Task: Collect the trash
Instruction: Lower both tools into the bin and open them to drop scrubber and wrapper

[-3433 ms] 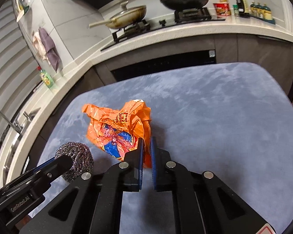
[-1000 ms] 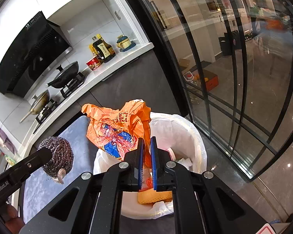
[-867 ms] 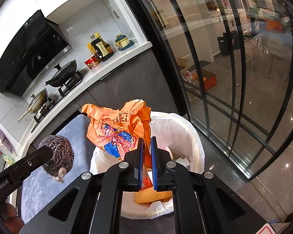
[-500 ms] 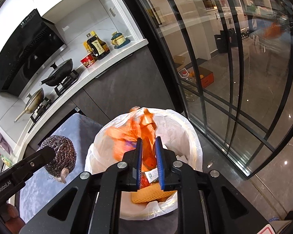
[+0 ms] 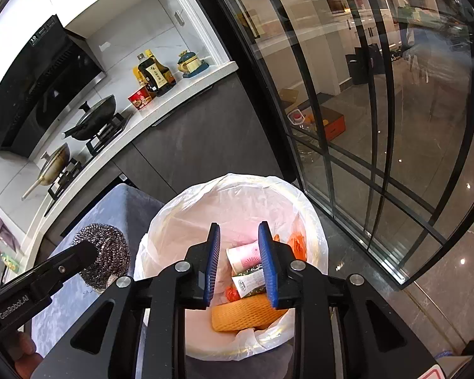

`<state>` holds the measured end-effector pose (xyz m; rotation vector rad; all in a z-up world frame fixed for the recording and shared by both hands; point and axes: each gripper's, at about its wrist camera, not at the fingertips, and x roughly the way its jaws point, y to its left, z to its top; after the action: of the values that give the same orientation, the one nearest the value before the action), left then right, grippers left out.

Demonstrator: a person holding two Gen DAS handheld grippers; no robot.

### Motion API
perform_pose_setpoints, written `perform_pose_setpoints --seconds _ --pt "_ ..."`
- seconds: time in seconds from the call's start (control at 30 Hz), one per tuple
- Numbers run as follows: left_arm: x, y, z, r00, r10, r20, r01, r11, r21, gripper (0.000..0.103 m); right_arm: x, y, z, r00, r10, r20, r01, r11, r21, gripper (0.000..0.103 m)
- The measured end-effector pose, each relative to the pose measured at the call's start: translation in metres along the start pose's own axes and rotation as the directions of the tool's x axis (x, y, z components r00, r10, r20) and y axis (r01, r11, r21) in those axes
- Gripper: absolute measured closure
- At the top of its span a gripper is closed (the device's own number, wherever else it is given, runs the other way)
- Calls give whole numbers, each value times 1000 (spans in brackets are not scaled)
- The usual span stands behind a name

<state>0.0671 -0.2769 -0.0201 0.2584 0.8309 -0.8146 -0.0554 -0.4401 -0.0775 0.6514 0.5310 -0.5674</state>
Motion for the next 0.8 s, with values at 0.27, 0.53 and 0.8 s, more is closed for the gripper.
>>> perform_pose_setpoints --seconds 0.27,0.53,0.8 --pt "5 -2 2 1000 -5 -8 5 1000 4 64 2 -4 0 1000 -6 2 6 1000 4 76" --pt "8 0 4 1000 -2 -7 2 1000 -1 58 2 -5 -1 1000 -8 2 8 1000 4 76" --pt "5 5 2 1000 17 1 -17 1000 -11 49 0 -6 -2 1000 -9 11 9 1000 6 69"
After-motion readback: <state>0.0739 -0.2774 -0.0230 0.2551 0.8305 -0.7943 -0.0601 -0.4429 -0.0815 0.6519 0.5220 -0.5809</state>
